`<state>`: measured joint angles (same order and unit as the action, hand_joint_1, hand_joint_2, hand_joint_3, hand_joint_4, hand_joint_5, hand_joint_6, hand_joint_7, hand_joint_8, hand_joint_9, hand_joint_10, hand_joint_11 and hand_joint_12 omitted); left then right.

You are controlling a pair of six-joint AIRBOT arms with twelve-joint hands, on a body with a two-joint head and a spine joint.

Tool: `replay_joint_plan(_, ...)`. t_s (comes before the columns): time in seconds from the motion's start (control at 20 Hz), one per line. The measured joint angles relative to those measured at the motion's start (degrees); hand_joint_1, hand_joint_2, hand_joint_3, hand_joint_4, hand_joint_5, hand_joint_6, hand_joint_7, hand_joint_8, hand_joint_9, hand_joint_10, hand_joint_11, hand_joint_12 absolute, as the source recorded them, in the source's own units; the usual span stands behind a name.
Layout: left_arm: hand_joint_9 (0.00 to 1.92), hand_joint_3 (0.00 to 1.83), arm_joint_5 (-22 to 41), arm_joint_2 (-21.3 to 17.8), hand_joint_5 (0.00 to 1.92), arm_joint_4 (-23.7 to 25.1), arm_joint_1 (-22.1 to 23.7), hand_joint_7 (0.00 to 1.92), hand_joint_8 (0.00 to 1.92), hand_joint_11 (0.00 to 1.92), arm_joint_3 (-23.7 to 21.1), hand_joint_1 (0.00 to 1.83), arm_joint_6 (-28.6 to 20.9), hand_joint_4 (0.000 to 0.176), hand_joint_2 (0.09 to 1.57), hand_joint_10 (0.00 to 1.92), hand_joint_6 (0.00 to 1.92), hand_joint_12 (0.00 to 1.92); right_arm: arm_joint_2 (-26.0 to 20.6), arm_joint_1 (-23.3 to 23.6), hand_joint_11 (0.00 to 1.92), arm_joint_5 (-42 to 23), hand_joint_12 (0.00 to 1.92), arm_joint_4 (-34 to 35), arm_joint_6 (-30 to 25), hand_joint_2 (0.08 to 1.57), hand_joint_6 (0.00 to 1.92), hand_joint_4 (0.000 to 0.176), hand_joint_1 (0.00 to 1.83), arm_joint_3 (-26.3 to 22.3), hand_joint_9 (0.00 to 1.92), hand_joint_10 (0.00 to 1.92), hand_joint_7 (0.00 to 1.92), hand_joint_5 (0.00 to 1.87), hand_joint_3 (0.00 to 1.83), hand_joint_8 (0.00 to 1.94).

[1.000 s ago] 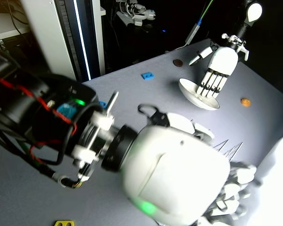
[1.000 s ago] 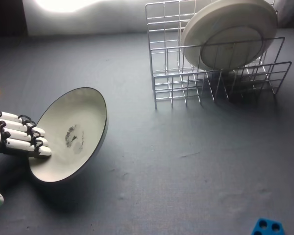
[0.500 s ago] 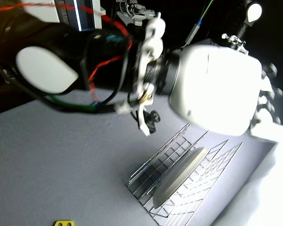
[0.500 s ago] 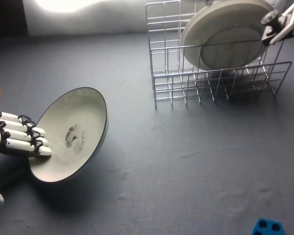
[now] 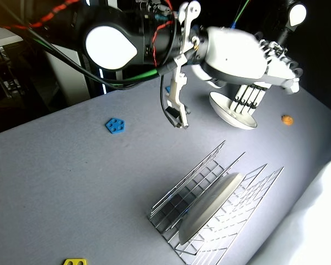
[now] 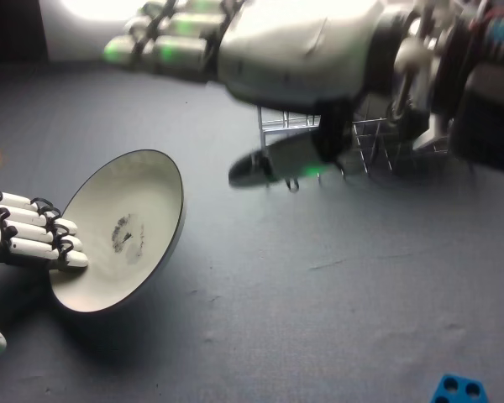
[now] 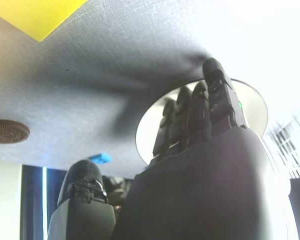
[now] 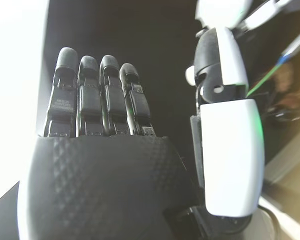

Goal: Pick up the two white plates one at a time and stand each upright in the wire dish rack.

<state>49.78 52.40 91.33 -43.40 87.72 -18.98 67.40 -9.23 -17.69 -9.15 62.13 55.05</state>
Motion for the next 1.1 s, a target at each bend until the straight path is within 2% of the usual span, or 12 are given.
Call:
replay_joint_plan(0.2, 0.09, 0.0, 0.02, 0.0, 0.13, -0.09, -0.11, 0.12, 0.0, 0.0, 0.0, 0.0, 0.02, 0.0, 1.08, 0.0, 0.0, 0.21, 2.69, -3.61, 0.0, -2.25, 0.0, 0.13, 10.56, 0.99, 0.0, 0.0, 0.99, -0.31, 0.0, 0.0, 0.0, 0.0, 0.0, 0.0)
replay_joint_plan(0.25, 0.09, 0.0, 0.02, 0.0, 0.13, -0.09, -0.11, 0.11, 0.0, 0.0, 0.02, 0.0, 0.02, 0.0, 1.08, 0.0, 0.0, 0.19, 3.45, -4.74, 0.0, -2.16, 0.0, 1.73, 14.73, 0.99, 0.0, 0.0, 0.99, -0.31, 0.0, 0.0, 0.0, 0.0, 0.0, 0.0)
replay_joint_plan(0.3, 0.1, 0.0, 0.02, 0.0, 0.13, -0.09, -0.11, 0.12, 0.0, 0.0, 0.02, 0.0, 0.02, 0.0, 1.08, 0.0, 0.0, 0.2, 4.09, -5.42, 0.0, -1.97, 0.0, 4.81, 18.95, 0.99, 0.0, 0.0, 0.98, -0.33, 0.0, 0.0, 0.0, 0.0, 0.0, 0.0)
replay_joint_plan(0.35, 0.08, 0.0, 0.02, 0.0, 0.13, -0.07, -0.11, 0.11, 0.0, 0.0, 0.0, 0.0, 0.02, 0.0, 1.08, 0.01, 0.0, 0.15, 5.14, -5.97, 0.0, -1.99, 0.0, 11.15, 25.31, 0.99, 0.0, 0.0, 0.92, -0.52, 0.0, 0.0, 0.0, 0.0, 0.0, 0.0)
replay_joint_plan(0.4, 0.06, 0.0, 0.0, 0.0, 0.12, -0.04, -0.11, 0.1, 0.0, 0.0, 0.0, 0.0, 0.02, 0.0, 1.08, 0.0, 0.0, 0.11, 6.03, -6.08, 0.0, -2.58, 0.0, 16.63, 29.79, 0.97, 0.0, 0.0, 0.96, -0.55, 0.0, 0.0, 0.0, 0.0, 0.0, 0.0)
replay_joint_plan(0.45, 0.08, 0.0, 0.02, 0.02, 0.14, -0.04, -0.11, 0.12, 0.0, 0.0, 0.0, 0.0, 0.02, 0.0, 1.08, 0.0, 0.0, 0.16, 6.75, -6.47, 0.0, -4.68, 0.0, 20.46, 32.39, 0.97, 0.0, 0.0, 1.05, -0.55, 0.0, 0.0, 0.0, 0.0, 0.0, 0.0)
replay_joint_plan(0.6, 0.08, 0.0, 0.02, 0.11, 0.13, -0.02, -0.11, 0.11, 0.0, 0.0, 0.02, 0.0, 0.0, 0.0, 1.09, 0.0, 0.0, 0.11, 8.39, -8.87, 0.0, -10.19, 0.0, 21.38, 33.68, 0.99, 0.0, 0.0, 1.02, -0.55, 0.0, 0.0, 0.0, 0.0, 0.0, 0.0)
replay_joint_plan(0.7, 0.07, 0.0, 0.13, 0.13, 0.12, 0.0, -0.11, 0.1, 0.0, 0.0, 0.13, 0.0, 0.0, 0.0, 1.08, 0.0, 0.0, 0.13, 9.66, -10.73, 0.0, -12.11, 0.0, 21.55, 35.43, 0.96, 0.0, 0.0, 1.09, -0.5, 0.0, 0.0, 0.0, 0.0, 0.0, 0.0)
replay_joint_plan(0.8, 0.11, 0.0, 0.11, 0.13, 0.15, -0.02, -0.11, 0.14, 0.0, 0.0, 0.13, 0.0, 0.02, 0.0, 1.08, 0.0, 0.0, 0.22, 10.91, -11.47, 0.0, -12.76, 0.0, 21.92, 35.6, 0.96, 0.0, 0.0, 1.06, 0.2, 0.0, 0.0, 0.0, 0.0, 0.0, 0.0)
replay_joint_plan(1.1, 0.11, 0.0, 0.13, 0.17, 0.13, -0.02, -0.11, 0.13, 0.0, 0.0, 0.13, 0.0, 0.0, 0.0, 1.08, 0.0, 0.0, 0.25, 15.56, -13.7, 0.0, -14.38, 0.0, 26.43, 39.71, 0.96, 0.0, 0.0, 1.12, 4.76, 0.0, 0.0, 0.0, 0.0, 0.0, 0.0)
